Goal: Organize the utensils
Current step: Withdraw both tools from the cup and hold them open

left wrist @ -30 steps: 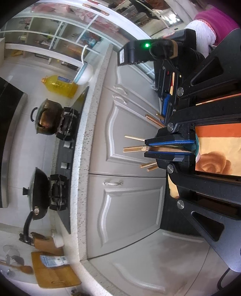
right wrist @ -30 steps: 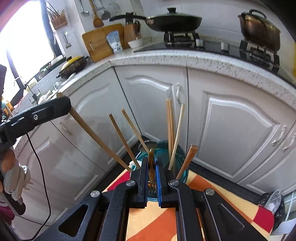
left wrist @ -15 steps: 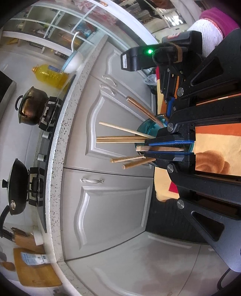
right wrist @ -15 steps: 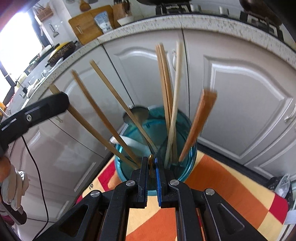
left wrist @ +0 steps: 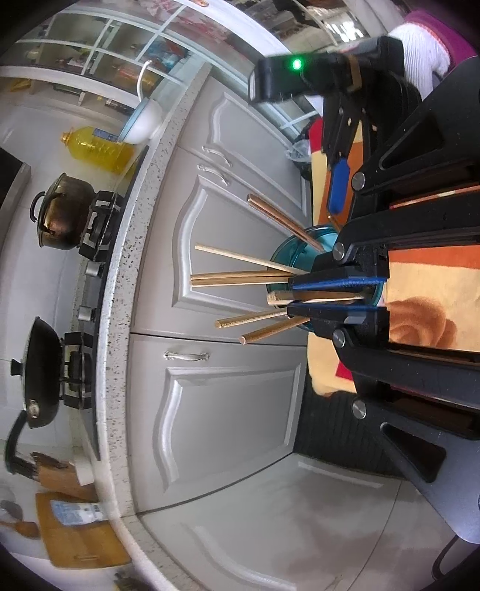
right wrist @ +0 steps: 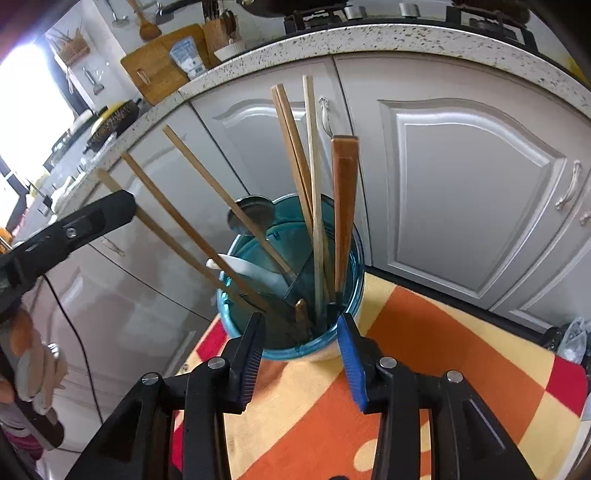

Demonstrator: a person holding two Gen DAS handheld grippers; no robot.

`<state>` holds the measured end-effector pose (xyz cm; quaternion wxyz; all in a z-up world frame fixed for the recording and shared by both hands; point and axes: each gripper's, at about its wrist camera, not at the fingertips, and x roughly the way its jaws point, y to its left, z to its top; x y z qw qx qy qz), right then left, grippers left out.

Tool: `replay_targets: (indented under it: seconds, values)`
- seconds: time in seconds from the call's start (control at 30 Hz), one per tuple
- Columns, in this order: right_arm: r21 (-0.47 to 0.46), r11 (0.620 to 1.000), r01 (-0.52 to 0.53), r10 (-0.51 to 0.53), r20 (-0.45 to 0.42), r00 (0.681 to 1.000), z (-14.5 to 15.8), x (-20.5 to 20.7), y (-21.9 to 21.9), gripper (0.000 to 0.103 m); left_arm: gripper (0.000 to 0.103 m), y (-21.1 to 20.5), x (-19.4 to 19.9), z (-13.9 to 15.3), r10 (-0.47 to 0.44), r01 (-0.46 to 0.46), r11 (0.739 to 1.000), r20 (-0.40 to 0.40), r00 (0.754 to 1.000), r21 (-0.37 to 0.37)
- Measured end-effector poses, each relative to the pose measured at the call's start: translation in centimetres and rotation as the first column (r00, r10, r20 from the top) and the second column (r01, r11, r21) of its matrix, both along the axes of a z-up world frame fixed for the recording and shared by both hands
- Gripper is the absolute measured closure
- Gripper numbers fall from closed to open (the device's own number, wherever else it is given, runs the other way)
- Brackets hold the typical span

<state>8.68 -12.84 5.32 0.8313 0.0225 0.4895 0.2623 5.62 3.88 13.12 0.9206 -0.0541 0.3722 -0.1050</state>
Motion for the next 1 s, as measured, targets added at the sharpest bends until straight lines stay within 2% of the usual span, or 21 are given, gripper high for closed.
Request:
replay_targets:
  seconds: [0.07, 0.27, 0.67, 0.87, 1.0]
  values:
    - [0.008, 1.000, 0.011, -0.012, 0.014, 1.000, 0.6, -0.7, -0.4, 0.064, 0.090, -0.1, -0.5, 0.3, 0.012, -0.012, 1.000, 0.008, 1.000, 0.015]
    - [0.015, 0.999, 0.044, -0.045, 0.076, 0.996, 2.7, -3.1, -1.0, 0.064, 0.090, -0.2, -2.0, 1.0, 0.035, -0.037, 0.999, 0.046, 0.998, 0.039]
    - [0.006, 0.995, 0.101, -0.101, 0.181, 0.978, 5.1, -7.1, -0.7, 0.062, 0.089, -0.8, -4.8, 0.5, 0.090, -0.092, 0.994, 0.028, 0.996, 0.056]
    - [0.004, 0.989, 0.148, -0.146, 0.209, 0.967, 5.5, -8.1, -0.9, 0.062, 0.089, -1.3, -6.2, -0.1, 0.116, -0.117, 0.992, 0.019, 0.993, 0.056]
    - [-0.014, 0.985, 0.174, -0.167, 0.220, 0.961, 5.6, -8.7, -0.9, 0.061, 0.089, -1.7, -7.0, -0.5, 0.120, -0.121, 0.989, 0.022, 0.993, 0.082]
